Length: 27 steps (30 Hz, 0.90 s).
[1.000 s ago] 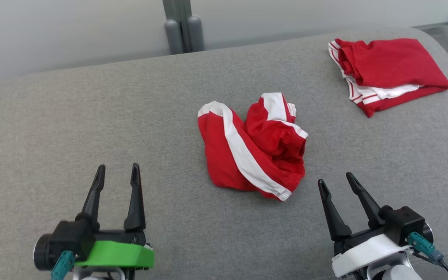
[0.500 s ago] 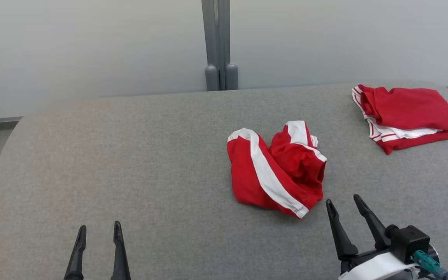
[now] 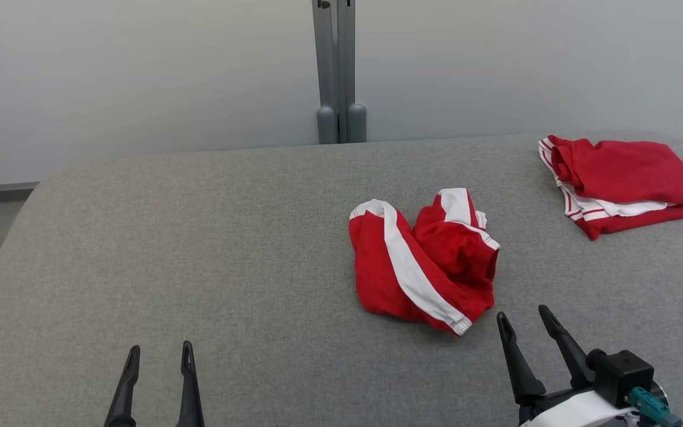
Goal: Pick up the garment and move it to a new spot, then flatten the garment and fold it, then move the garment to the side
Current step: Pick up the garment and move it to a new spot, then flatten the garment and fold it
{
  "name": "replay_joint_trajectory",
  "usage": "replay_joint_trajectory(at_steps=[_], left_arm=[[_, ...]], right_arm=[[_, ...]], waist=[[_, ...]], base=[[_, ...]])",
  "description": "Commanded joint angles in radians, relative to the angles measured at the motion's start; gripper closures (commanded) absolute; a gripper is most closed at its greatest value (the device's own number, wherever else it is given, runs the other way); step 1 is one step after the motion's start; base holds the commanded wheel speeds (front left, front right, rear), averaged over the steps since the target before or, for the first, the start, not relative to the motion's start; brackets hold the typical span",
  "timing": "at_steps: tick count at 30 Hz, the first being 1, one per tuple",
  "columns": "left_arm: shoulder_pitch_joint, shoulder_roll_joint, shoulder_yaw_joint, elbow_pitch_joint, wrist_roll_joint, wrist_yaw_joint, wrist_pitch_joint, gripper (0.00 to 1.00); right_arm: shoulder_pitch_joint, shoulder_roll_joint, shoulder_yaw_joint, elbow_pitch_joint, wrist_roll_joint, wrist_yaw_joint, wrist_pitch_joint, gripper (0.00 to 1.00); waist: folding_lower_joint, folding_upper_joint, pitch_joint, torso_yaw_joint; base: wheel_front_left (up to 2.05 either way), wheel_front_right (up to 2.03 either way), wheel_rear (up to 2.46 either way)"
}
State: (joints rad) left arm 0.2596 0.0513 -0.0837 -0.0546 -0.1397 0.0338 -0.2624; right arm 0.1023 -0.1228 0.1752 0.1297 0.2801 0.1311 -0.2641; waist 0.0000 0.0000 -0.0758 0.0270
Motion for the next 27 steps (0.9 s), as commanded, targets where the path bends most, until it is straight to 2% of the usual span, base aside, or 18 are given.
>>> replay_joint_trajectory(at_steps=[1, 27], left_arm=[[-0.003, -0.001, -0.001, 0.003, 0.003, -0.006, -0.003, 0.0], [-0.014, -0.001, -0.035, 0.031, 0.039, -0.014, -0.003, 0.0]], right_arm=[[0.012, -0.001, 0.001, 0.003, 0.005, -0.001, 0.0, 0.0], [0.01, -0.003, 0.003, 0.0, 0.0, -0.001, 0.0, 0.0]], waist=[[0.0, 0.0, 0.0, 0.0], [0.0, 0.0, 0.01, -0.01]], base=[[0.0, 0.0, 0.0], [0.0, 0.0, 0.0]])
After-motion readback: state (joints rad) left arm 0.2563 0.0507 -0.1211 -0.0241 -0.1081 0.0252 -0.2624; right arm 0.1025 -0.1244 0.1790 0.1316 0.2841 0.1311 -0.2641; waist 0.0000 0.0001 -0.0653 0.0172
